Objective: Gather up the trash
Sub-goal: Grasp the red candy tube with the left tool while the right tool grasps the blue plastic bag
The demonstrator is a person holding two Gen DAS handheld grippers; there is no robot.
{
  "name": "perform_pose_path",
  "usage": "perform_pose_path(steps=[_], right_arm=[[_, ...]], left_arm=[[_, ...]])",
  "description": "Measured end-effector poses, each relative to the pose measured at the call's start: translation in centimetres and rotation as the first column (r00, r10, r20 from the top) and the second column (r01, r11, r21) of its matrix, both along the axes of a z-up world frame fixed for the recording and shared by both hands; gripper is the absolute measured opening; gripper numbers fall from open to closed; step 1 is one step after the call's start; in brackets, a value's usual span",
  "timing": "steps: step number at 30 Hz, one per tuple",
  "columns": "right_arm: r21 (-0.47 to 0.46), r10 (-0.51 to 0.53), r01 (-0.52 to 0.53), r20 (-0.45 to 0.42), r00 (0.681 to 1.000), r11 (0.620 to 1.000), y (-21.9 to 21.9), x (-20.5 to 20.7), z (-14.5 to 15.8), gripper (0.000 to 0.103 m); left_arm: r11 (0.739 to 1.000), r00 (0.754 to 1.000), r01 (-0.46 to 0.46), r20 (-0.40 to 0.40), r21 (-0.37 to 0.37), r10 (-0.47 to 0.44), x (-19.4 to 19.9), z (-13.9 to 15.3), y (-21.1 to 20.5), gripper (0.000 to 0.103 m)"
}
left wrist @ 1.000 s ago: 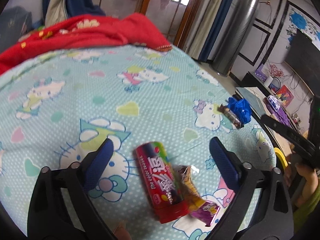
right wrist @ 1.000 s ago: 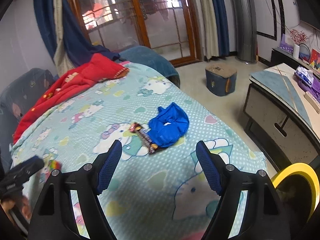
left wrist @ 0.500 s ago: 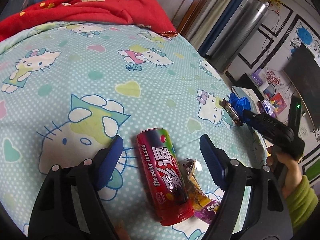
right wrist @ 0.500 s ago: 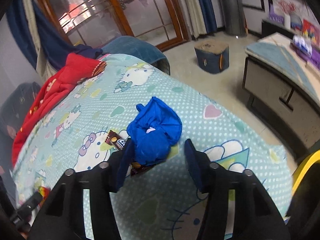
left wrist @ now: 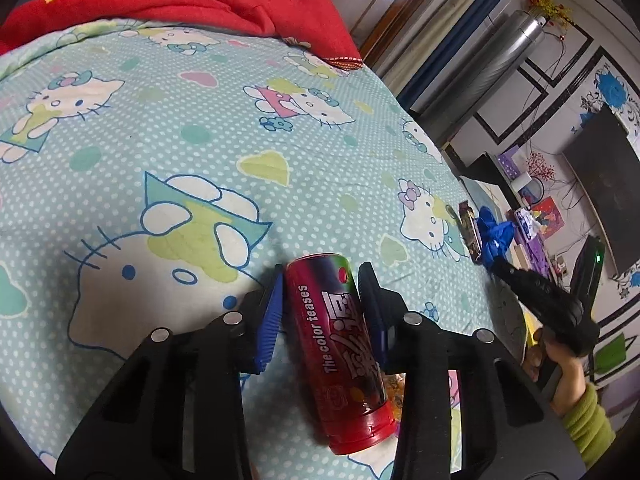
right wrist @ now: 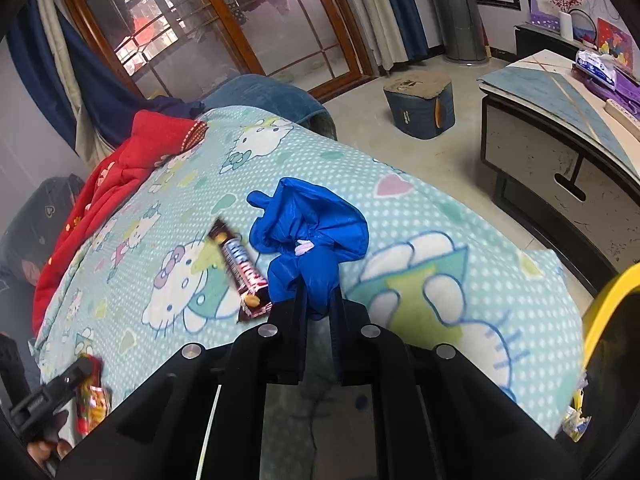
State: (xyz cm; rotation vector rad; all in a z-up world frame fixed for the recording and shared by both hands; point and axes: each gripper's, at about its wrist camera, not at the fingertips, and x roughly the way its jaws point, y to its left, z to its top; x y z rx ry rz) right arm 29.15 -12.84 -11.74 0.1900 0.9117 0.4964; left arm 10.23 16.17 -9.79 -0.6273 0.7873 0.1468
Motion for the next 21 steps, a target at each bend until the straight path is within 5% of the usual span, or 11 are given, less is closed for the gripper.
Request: perform_pose_path(steps=[8,21], right_arm=[[-0.007,0.013,-0.013,0.039,0.999,1.0,-1.3,-2.7,0.8,0.008],[0.046,0.061,-0.066,0.109,0.992,0.997,-3.0,-7.2,3.8,0.007]], left_arm=[[1.0,0.999,0.004,0.043,0.015,-0.005,-0.6,1.2,-0.2,0.028],[0.993,0.965,0.049,0.252,0.105,-0.074,-2.4,8.2,-3.3,0.027]])
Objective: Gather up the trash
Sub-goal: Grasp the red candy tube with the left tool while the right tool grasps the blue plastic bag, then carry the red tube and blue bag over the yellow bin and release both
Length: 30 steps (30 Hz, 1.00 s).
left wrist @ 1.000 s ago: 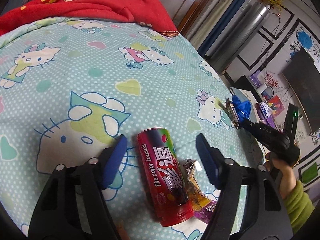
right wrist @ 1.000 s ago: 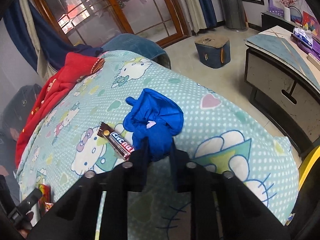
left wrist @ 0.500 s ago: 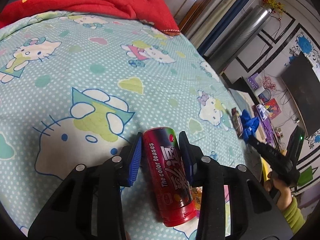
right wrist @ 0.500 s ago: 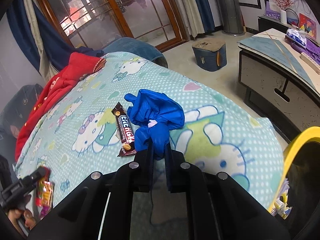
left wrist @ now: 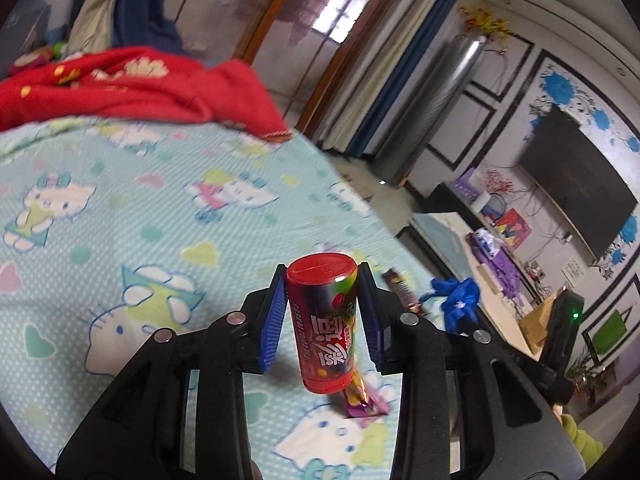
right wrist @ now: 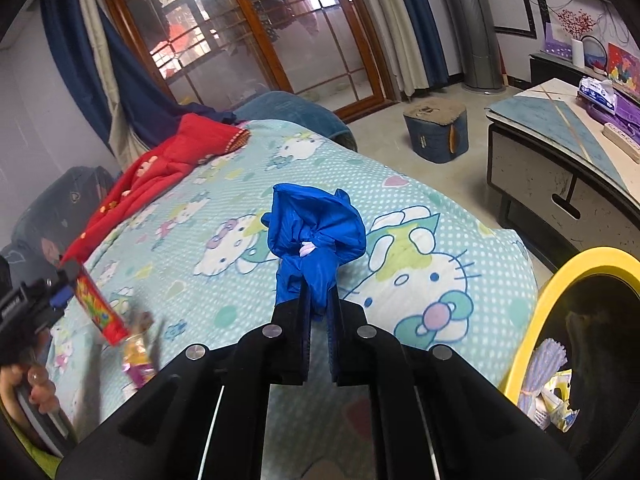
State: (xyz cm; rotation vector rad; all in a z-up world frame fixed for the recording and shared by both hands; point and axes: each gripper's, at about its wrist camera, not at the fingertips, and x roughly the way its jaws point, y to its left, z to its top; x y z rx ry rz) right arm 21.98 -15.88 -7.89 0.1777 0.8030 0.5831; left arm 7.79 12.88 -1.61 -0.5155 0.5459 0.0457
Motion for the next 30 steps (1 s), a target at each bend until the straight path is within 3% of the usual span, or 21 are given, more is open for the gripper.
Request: perform_pose_path(steps=[13,30], right_arm=[[0.034,0.026,-0.028,0.062,0.998,0.999,-2.3,-2.7,3.4,0.007],[0.015,-0.048,0.047,0.11,0.993,0.999,-7.8,-5.2,4.7,0.007]], left_arm=[[0.992,0.99,0.103,0.093,0.066,-0.109,0.1,3.7,-5.2,0.027],[0.971,0.967,0.206,0.124,0.122,-0.221,1.3,5.0,-10.9,0.027]])
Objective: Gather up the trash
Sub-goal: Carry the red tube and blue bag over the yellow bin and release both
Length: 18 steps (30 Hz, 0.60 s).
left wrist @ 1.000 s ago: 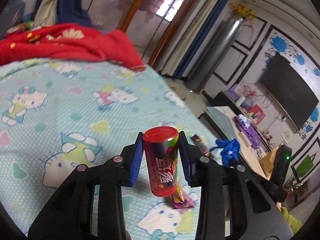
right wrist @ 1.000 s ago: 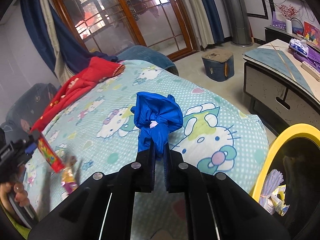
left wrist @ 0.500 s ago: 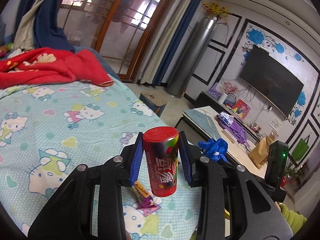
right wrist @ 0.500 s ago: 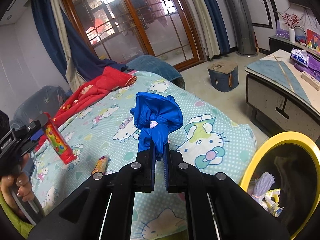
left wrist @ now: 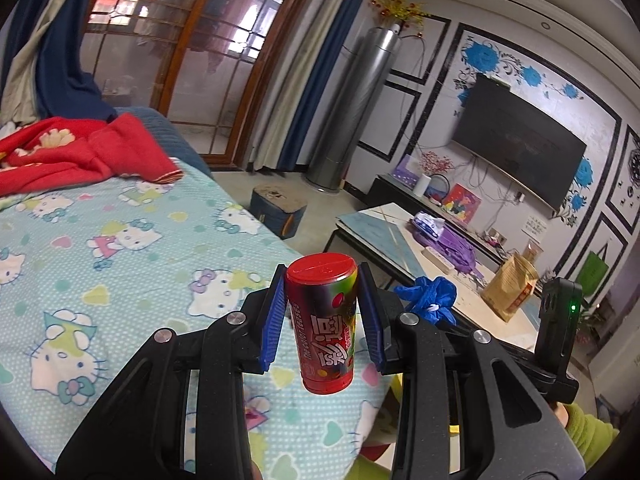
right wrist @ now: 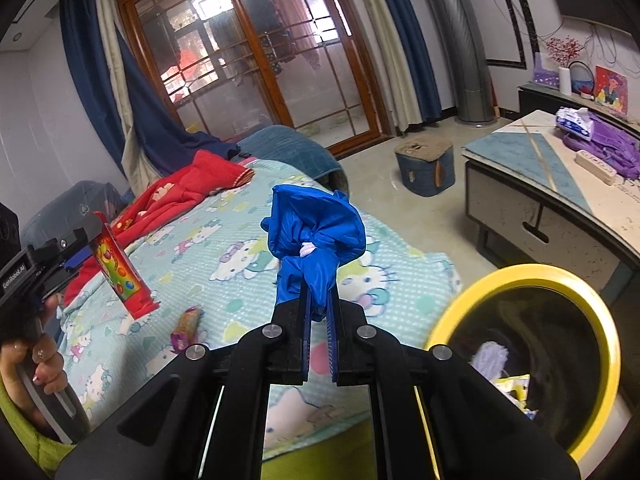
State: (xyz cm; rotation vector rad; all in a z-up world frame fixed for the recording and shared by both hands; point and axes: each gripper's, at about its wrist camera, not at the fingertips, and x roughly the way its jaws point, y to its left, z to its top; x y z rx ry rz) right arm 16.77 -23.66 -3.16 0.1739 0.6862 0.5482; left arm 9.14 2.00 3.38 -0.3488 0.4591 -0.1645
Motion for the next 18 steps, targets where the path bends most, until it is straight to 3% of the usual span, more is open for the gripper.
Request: perform_pose_path(steps=[18], right_arm=[[-0.016,-0.149,0.149,-0.013,0.989,0.989,-7.5,-1.5,-1.2,0.007]], left_arm=[[0.988,0.989,0.145,-0.002,0.057,-0.145,1.3,-0.7,-6.9,0.027]])
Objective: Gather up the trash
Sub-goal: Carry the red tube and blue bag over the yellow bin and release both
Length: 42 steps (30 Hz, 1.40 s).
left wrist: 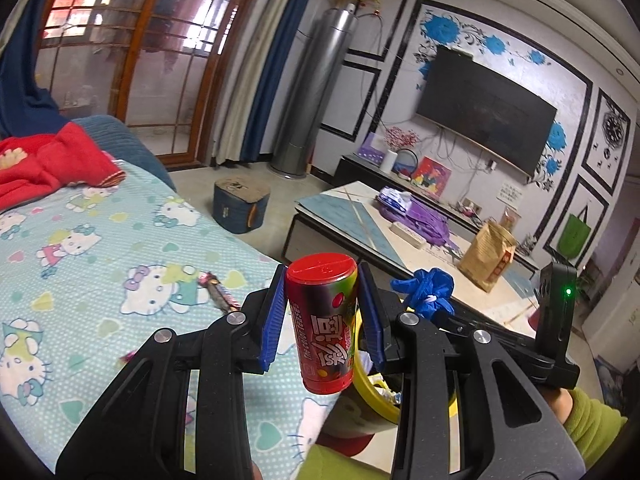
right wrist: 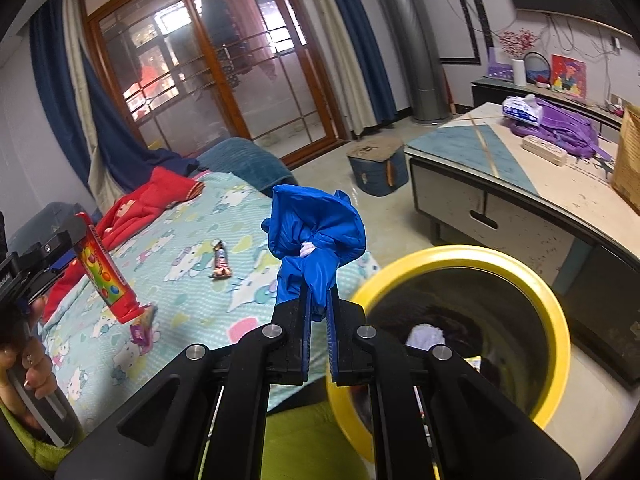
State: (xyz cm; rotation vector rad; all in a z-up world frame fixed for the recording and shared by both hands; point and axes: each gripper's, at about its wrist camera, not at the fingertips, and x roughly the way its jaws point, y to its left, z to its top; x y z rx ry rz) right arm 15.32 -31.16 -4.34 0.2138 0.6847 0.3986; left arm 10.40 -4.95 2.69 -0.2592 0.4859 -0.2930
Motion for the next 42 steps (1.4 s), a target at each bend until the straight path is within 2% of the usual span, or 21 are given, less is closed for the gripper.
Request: perform_pose_path(steps=[23,42], right_arm=[[-0.034,-0.124,0.124,-0.005,0.992,0.992,-4.6,-1.5,-1.6,0.007],[-0.035,-0.22,0.219,-0.051,0.974,0.975,-8.8,-2.1,-4.2,0.007]], left_arm=[[0.984,0.987,0.161,-0.009,0.069,-0.161,1.0,-1.6,-7.0,0.027],[0.946,0.956,0.293,-0.041,0.136,-0.291,2.4,-3.8,-13.1,0.027]])
